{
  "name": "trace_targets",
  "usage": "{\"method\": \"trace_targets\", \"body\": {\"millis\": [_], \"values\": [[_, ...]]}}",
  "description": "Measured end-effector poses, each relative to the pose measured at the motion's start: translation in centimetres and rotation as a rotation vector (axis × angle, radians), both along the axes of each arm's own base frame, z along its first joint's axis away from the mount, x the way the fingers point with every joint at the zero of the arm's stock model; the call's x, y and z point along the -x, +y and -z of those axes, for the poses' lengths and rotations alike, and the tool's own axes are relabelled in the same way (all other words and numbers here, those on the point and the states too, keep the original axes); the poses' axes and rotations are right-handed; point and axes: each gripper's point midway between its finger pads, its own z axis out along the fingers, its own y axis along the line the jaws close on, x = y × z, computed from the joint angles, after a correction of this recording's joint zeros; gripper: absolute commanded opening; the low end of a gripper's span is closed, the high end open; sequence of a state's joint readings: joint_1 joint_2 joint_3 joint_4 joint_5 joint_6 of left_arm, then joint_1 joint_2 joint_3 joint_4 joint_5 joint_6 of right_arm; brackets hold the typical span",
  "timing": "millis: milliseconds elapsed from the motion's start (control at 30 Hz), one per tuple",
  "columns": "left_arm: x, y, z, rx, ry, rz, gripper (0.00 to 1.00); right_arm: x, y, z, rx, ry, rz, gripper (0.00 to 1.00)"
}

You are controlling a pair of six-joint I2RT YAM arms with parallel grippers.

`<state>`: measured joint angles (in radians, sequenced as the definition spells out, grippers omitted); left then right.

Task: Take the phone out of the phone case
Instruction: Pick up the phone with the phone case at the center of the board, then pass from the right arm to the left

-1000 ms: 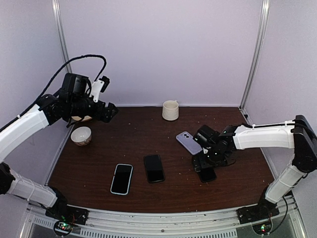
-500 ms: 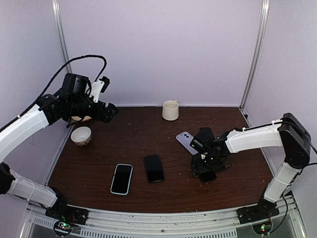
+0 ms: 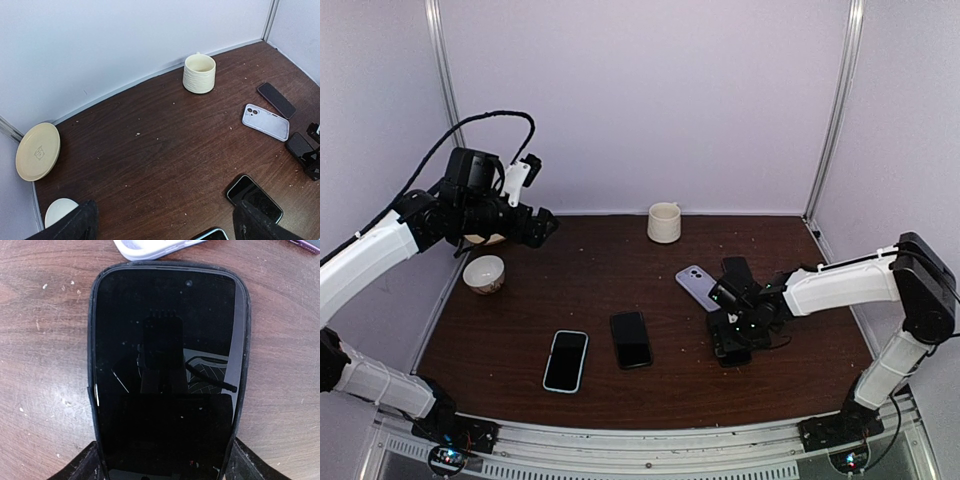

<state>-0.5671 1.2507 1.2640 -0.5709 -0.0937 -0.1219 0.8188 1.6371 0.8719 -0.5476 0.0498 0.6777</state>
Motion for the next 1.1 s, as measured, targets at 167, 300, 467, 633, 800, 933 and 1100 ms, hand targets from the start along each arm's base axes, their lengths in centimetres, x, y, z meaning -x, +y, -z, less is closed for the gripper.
{"method": "trace_targets", "body": {"millis": [167,300,467,633,800,933,1100], "values": [[0.0,0.1,0.5,0.003,0.012,-0.006,0.97,0.1,0.1,-0.3,-0.025,-0.021,-0.037,0.5],[0.7,-0.9,0.8,0.036,0.042,0.057,0.91,0.6,0.2,-0.6,-0.018,-0.03,-0.111,0.48],[2.4,-3.8,1.0,0.129,0.115,0.215,0.82,1.3,1.5,-3.2,-0.025,-0.101,-0.253,0.46],[3.8,-6.2,1.7,0.205,0.204,0.337,0.77,1.1,4.0,-7.2,-0.053,-0.237,-0.375,0.46],[4.7,-7.6,1.9,0.265,0.273,0.407,0.72,0.6,6.5,-11.1,-0.084,-0.383,-0.463,0.45],[5.8,-8.9,1.8,0.337,0.343,0.475,0.67,0.4,8.5,-13.9,-0.1,-0.495,-0.534,0.43],[6.5,-10.1,1.6,0.421,0.418,0.517,0.6,0.2,10.9,-17.5,-0.125,-0.615,-0.6,0.42]]}}
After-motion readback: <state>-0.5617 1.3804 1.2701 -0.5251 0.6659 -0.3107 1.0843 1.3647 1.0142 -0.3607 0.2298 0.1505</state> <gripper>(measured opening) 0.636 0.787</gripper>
